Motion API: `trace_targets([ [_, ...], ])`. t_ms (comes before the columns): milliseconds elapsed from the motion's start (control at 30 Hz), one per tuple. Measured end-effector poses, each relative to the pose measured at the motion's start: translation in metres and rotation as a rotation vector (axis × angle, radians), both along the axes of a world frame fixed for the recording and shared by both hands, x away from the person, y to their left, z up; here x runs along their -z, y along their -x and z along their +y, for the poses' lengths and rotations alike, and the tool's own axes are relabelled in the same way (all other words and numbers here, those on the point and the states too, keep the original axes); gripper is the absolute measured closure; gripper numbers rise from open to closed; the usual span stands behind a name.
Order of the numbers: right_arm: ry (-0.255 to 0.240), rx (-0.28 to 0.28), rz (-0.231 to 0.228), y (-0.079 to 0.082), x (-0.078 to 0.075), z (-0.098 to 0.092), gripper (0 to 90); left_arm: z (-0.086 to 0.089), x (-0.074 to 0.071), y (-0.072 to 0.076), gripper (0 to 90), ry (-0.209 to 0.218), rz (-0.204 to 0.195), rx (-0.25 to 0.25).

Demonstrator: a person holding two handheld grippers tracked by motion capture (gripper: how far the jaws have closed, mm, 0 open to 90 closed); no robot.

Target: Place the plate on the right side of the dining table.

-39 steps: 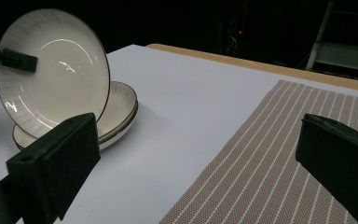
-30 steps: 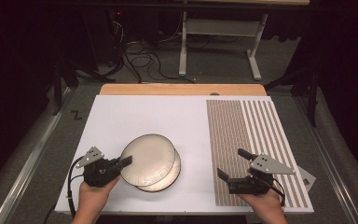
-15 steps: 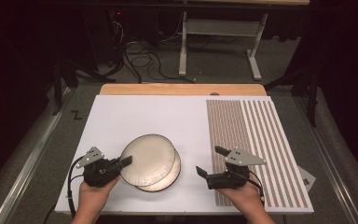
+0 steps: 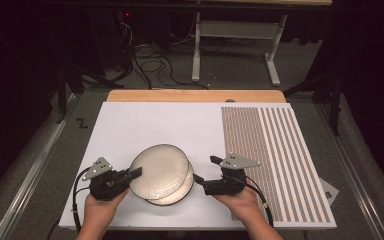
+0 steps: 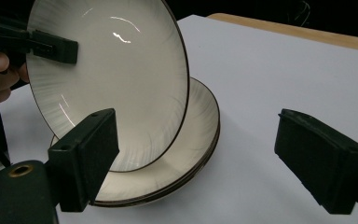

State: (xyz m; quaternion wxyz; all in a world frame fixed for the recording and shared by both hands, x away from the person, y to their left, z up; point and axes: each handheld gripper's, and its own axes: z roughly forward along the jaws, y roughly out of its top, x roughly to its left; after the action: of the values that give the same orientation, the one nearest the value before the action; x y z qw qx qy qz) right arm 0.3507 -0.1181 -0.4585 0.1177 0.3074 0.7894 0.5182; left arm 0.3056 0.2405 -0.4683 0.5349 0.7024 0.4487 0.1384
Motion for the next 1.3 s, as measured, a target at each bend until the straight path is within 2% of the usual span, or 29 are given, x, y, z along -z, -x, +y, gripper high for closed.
trace_targets([
  [133,-0.003,-0.006,0.022,-0.007,0.005,0.011,16.9,0.0,0.0,0.0,79.8,-0.002,-0.001,0.001],
  [600,-0.04,-0.073,0.086,-0.026,0.021,0.043,40.8,0.0,0.001,0.0,79.8,0.002,-0.004,0.005],
  [700,-0.047,-0.083,0.107,-0.029,0.026,0.048,42.5,0.0,0.001,0.0,79.8,0.002,-0.003,0.008],
  [800,-0.063,-0.097,0.115,-0.032,0.03,0.051,47.8,0.0,0.001,0.0,79.8,0.003,-0.005,0.01],
  [1200,-0.11,-0.137,0.172,-0.041,0.041,0.054,58.8,0.001,0.002,-0.001,79.8,0.009,-0.005,0.012],
  [1300,-0.104,-0.149,0.187,-0.043,0.043,0.055,59.5,0.001,0.001,-0.001,79.8,0.005,-0.011,0.019],
])
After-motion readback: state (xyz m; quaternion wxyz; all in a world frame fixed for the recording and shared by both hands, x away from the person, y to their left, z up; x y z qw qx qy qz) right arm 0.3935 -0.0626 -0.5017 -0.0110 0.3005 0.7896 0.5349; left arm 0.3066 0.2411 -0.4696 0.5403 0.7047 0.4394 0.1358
